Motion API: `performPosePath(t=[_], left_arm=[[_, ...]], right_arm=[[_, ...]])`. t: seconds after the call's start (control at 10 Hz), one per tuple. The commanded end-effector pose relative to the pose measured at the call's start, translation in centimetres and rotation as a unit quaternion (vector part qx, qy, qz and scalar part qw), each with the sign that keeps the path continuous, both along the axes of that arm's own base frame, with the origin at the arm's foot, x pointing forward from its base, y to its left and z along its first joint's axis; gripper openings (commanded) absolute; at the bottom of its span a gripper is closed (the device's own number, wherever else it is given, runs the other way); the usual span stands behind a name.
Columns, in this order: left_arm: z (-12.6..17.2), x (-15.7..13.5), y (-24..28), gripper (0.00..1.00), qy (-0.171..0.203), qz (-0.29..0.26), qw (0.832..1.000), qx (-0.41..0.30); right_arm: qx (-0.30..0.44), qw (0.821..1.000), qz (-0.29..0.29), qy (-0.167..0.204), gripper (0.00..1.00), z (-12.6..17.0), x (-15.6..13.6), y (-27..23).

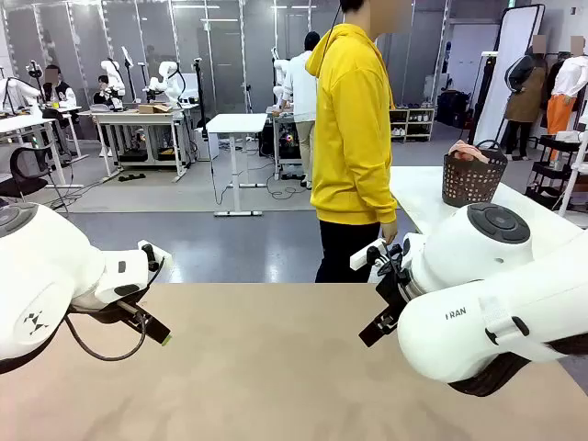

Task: Fold the towel.
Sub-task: Grab the top end of the 100 cm Hotel Towel extended by the human.

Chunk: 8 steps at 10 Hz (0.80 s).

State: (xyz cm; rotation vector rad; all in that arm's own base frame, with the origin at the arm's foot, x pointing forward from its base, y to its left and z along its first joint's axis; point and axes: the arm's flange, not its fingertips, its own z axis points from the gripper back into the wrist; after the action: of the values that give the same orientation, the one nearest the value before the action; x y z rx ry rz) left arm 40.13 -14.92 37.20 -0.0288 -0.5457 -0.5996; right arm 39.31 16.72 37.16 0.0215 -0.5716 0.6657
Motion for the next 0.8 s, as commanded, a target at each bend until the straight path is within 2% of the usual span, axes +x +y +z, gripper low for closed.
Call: performPosePath(t=[0.0, 0.7], left_arm=[[0.0, 0.0, -0.02, 1.0, 0.0, 0.0, 1.0, 0.0], [0.0, 0.0, -0.02, 1.0, 0.0, 0.0, 1.0, 0.0]], right_arm=[[0.0, 1.0, 0.0, 0.0, 1.0, 0.0, 0.0, 0.0], [0.0, 1.0, 0.0, 0.0, 1.0, 0.0, 0.0, 0.0]])
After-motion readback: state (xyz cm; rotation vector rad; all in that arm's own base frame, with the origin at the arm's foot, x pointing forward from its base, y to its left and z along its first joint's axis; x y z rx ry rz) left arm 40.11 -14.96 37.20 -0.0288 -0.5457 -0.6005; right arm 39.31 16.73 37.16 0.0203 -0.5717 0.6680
